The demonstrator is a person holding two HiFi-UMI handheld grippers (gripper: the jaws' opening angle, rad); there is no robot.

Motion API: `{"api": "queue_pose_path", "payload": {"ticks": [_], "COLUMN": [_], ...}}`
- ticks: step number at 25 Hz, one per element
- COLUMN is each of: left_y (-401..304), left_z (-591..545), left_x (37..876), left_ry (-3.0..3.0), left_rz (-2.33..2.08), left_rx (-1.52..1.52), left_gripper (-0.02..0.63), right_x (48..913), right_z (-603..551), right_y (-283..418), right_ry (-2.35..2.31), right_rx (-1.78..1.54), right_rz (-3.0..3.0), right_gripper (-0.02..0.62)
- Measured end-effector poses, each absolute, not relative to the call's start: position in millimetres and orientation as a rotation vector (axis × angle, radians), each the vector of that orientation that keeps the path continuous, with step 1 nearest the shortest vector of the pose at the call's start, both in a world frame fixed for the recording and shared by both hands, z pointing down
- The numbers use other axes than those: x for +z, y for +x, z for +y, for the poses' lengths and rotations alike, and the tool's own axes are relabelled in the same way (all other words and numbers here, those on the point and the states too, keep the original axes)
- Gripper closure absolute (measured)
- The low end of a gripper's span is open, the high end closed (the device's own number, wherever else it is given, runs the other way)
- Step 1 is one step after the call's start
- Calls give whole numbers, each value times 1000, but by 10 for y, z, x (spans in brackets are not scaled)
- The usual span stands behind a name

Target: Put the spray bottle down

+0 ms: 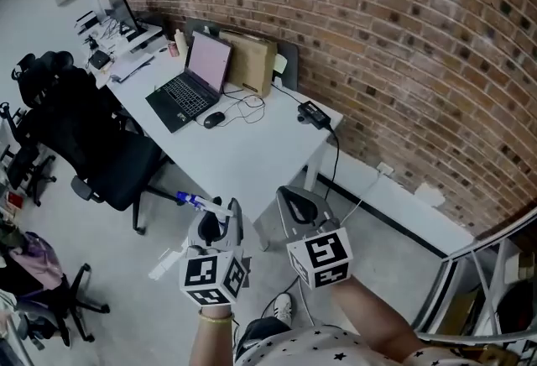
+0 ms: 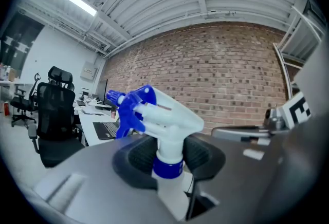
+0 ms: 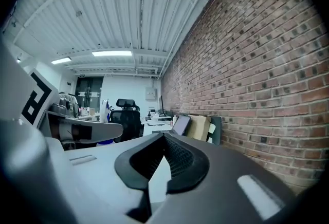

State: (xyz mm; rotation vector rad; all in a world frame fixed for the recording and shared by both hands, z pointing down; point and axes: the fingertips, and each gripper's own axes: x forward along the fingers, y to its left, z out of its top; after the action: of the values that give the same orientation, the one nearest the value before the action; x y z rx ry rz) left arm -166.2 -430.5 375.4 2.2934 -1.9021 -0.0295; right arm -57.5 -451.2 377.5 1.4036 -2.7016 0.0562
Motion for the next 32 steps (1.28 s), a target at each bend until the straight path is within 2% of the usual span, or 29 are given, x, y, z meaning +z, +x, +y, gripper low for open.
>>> {"api": "queue_pose_path", "payload": {"ticks": [16,32], "left_y": [-2082,-2100], "left_z": [-6123,-6542], "left_x": [4135,4212], "left_ry": [2297,2310], "left_rz": [-1906,-1885], "left_rx": [-43,36], "left_gripper": [480,479], "right_x": [4255,4516], "right_z": [-6146,-6371], "right_y": [-1070,-1172], "right_ry": [1408,1378], "right_rx": [134,172], "right_rz": [-2619,-2595], "right_gripper": [597,597]}}
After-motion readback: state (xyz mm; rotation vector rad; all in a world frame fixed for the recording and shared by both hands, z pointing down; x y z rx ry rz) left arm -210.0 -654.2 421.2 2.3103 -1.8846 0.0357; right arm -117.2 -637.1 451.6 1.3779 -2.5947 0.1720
